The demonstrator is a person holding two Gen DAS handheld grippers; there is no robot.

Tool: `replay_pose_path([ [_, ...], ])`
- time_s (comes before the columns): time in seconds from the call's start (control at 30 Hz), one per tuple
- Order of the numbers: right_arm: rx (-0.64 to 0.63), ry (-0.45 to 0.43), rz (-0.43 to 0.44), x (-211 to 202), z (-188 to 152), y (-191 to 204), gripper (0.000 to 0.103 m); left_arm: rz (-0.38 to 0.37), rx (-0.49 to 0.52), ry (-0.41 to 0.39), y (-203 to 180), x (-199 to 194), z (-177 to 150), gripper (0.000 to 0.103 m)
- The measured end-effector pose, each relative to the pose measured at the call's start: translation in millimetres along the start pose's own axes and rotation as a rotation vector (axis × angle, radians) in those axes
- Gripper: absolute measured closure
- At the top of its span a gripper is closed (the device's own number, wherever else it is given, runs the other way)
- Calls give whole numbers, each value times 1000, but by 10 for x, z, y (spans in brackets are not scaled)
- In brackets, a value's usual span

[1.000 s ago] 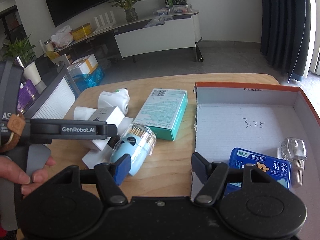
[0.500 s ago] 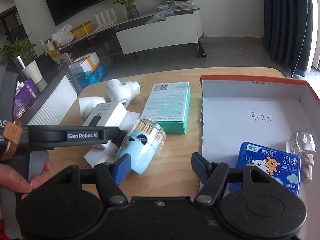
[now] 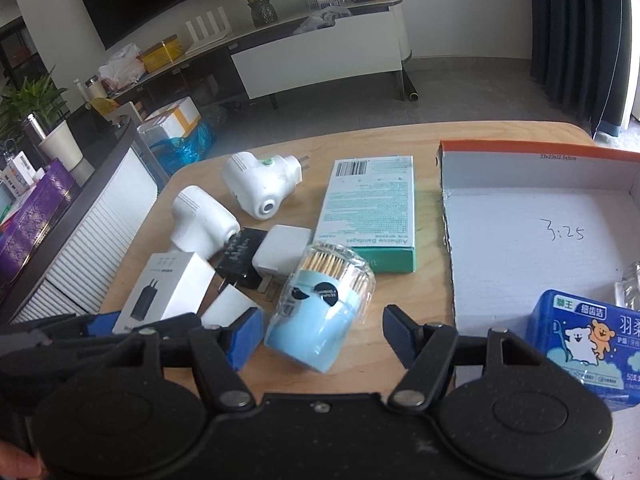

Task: Organize rigid objects

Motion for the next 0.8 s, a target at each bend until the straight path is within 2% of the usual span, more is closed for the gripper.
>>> replay_pose_path([
  [0.2, 32, 41, -61, 255, 44, 15, 24, 15, 19, -10, 22, 3, -6, 41],
  [0.3, 7, 50, -71, 315, 24, 18, 26, 25, 24, -12, 26, 47, 24, 34],
  [0.37, -27, 52, -80, 318, 14, 46, 29, 23, 14, -4, 44, 81, 40, 24],
  [0.43, -48, 52, -80, 310, 5, 61, 37, 28, 8, -9, 58, 112, 49, 20],
  [0.5, -58, 48, -82, 292, -7, 58, 39, 13, -7, -8, 61, 119, 53, 23],
  [0.53, -58, 47, -77, 284, -13, 52, 41, -4, -15, -9, 52, 107, 53, 29],
  [0.63, -68, 47, -73, 242, -40, 45, 46, 8, 3, -21, 42, 60, 29, 44],
  [0.73, -77, 39, -61, 144, -96, 21, 47, -14, -8, -17, 94, 15, -36, 43],
  [0.8, -83, 43, -64, 102, -143, -13, 47, 15, 18, -2, 100, 30, -89, 43],
])
Point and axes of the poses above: each gripper's, at about its wrist camera, not at the fingertips, and x roughly the way its jaws point, y to its left, z to its top, the point moved 6 cm from there along x, roughly the way its jaws point
